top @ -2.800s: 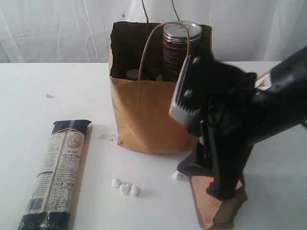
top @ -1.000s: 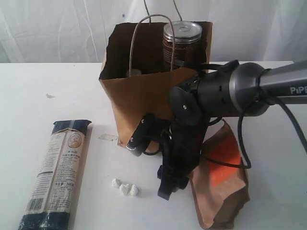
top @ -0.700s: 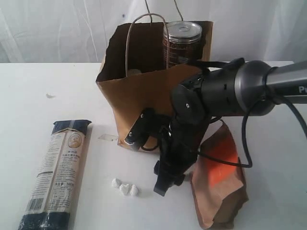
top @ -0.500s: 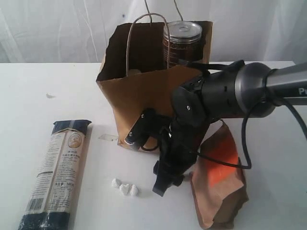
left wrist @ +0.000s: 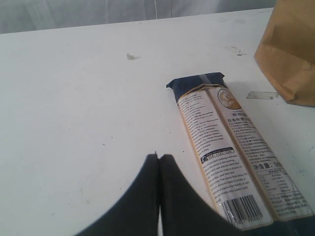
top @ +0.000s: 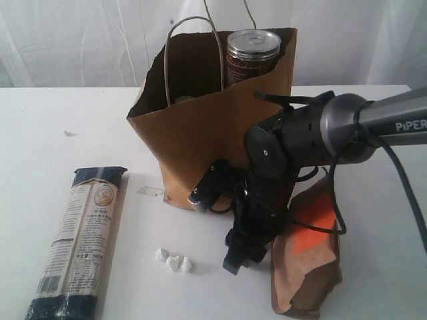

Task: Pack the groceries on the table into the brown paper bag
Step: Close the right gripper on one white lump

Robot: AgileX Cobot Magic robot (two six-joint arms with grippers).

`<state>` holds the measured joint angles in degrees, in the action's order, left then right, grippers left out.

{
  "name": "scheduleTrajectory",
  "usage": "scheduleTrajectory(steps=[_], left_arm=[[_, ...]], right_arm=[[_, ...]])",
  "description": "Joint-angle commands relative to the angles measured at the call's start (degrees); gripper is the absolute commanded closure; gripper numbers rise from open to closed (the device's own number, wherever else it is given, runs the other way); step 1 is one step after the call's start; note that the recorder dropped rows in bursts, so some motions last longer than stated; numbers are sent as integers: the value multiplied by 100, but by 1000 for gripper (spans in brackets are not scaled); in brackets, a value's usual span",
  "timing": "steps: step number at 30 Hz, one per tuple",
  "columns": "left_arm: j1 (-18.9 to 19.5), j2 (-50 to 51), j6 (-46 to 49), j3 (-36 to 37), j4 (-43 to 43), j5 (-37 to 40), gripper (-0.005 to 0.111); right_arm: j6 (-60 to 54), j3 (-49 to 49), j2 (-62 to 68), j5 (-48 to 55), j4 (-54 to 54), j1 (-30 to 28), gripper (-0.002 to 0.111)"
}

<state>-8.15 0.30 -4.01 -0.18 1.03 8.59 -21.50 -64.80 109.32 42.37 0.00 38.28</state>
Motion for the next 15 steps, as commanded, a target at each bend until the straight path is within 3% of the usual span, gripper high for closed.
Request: scheduleTrajectory(steps=[1, 15], left_arm=[[6, -30, -1, 18, -56, 3, 107], [6, -30, -1, 18, -56, 3, 107]], right_arm=[[-30, 15, 24, -32, 39, -63, 61], [-271, 15, 24, -256, 570, -63, 67]])
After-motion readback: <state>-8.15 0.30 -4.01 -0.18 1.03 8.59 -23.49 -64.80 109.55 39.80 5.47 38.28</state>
